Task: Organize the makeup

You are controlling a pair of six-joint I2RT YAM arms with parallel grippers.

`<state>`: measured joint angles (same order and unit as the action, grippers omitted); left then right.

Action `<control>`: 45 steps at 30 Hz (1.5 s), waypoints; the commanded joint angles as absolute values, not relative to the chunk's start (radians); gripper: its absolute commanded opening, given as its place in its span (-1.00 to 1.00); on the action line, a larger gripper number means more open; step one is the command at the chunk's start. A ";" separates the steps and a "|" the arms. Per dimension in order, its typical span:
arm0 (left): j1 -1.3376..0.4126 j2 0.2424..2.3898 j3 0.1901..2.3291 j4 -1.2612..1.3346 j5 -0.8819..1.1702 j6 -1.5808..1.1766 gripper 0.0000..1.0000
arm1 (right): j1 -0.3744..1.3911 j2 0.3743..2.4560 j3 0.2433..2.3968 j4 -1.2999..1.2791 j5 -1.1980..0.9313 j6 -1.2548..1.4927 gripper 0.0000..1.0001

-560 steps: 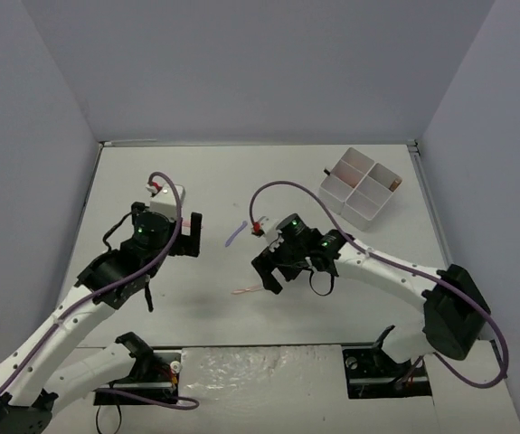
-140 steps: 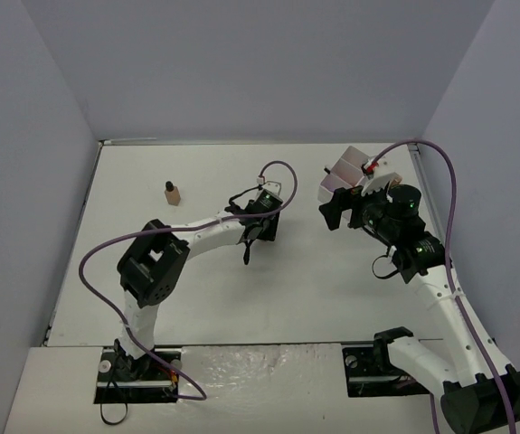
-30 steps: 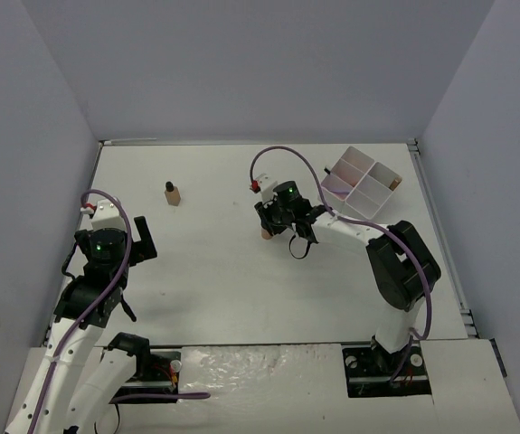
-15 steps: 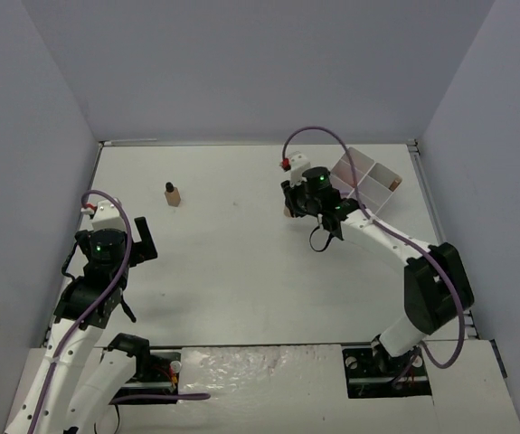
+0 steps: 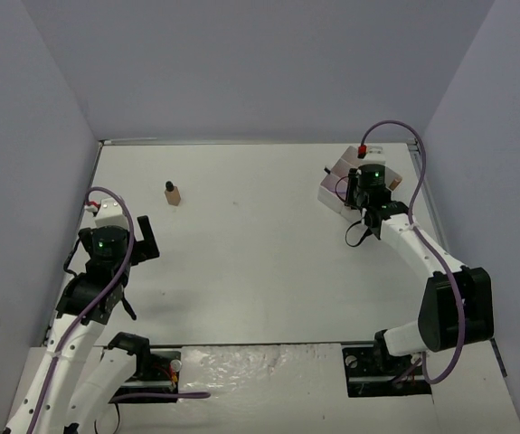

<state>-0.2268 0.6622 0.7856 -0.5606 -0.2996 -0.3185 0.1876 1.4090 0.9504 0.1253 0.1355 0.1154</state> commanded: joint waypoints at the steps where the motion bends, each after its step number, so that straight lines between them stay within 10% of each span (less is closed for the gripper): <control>1: -0.216 0.669 0.821 -0.503 -0.287 -0.304 0.89 | 0.163 1.420 0.948 0.228 0.200 0.182 -1.00; 45: -0.216 0.706 0.819 -0.502 -0.278 -0.299 0.89 | 0.118 1.626 0.896 0.460 0.170 0.170 -0.79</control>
